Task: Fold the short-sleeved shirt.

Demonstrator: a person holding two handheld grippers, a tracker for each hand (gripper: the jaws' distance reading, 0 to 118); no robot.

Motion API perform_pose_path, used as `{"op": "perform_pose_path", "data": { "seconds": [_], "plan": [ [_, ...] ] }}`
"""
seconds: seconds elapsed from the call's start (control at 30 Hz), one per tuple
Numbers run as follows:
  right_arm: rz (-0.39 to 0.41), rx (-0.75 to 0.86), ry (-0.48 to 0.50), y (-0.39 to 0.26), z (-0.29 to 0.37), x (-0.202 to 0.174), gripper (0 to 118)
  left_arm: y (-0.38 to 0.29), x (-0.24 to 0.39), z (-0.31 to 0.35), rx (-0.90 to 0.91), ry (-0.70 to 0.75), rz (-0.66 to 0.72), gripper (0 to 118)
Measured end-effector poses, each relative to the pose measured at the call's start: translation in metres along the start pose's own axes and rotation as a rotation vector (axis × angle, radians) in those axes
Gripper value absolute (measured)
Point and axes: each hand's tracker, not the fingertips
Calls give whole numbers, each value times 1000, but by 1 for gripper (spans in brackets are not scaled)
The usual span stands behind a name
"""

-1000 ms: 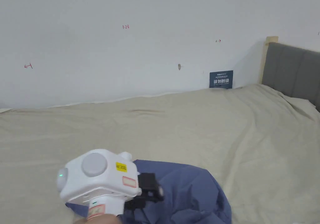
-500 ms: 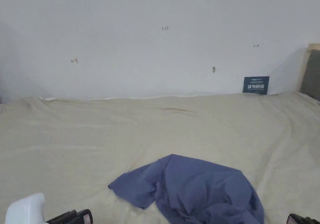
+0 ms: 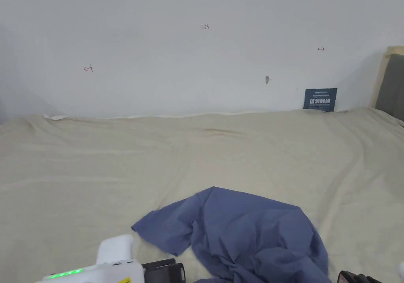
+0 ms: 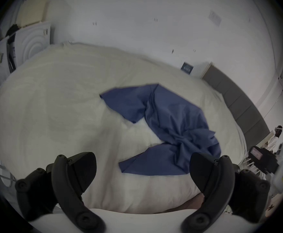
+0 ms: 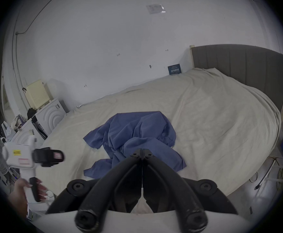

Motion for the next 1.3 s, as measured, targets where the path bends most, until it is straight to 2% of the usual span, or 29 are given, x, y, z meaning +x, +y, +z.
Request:
{"op": "perform_pose_path", "data": {
  "seconds": [0.13, 0.23, 0.37, 0.4, 0.47, 0.5, 0.53, 0.57, 0.6, 0.67, 0.83, 0.93, 1.0, 1.07, 1.1, 1.13, 1.17, 1.2, 1.23, 1.3],
  "plan": [
    [-5, -42, -5, -7, -6, 2, 0, -5, -6, -65, -251, 33, 30, 112],
    [-4, -58, -8, -11, -9, 3, 0, -19, -5, -91, -312, 79, -15, 112],
    [22, -79, -36, -19, -17, 0, 0, -33, 26, -94, -283, 187, -230, 113],
    [18, -91, -28, -21, -21, 0, 0, -37, 33, -94, -287, 195, -268, 110],
    [8, -116, -12, -23, -28, -4, 0, -42, 42, -86, -237, 230, -336, 88],
    [5, -124, -8, -24, -31, -6, 0, -44, 44, -79, -202, 212, -328, 74],
    [4, -127, -1, -25, -33, -8, 0, -47, 44, -74, -178, 214, -326, 50],
    [7, -128, 5, -26, -34, -11, 0, -49, 42, -70, -151, 255, -341, 12],
    [13, -127, 9, -26, -36, -13, 0, -47, 34, -65, -148, 83, -267, 3],
    [31, -119, 10, -23, -40, -16, 0, -44, 22, -61, -122, 106, -200, 3],
    [86, -52, 31, 29, -73, -31, 0, -44, -11, -61, -107, -35, 20, 3],
    [224, -14, 94, 79, -115, -65, 0, -51, -16, -59, -71, -54, 22, 3],
    [329, -170, 154, 113, -170, -99, 2, -59, -18, -59, -34, -73, 12, 3],
    [473, -404, 232, 133, -237, -138, 22, -66, -22, -59, 17, -97, -28, 3],
    [531, -513, 253, 141, -268, -154, 28, -69, -24, -60, 27, -106, -44, 3],
    [560, -597, 255, 143, -299, -171, 35, -66, -26, -62, 13, -113, -4, 3],
    [572, -632, 227, 143, -324, -185, 52, -62, -27, -62, 7, -125, 17, 3],
    [559, -610, 180, 143, -348, -195, 60, -62, -29, -62, 6, -130, 15, 3],
    [549, -605, 152, 145, -371, -203, 61, -63, -32, -63, 6, -138, 21, 3],
    [546, -684, 78, 144, -422, -222, 70, -63, -34, -65, 4, -149, 35, 3]
  ]
}}
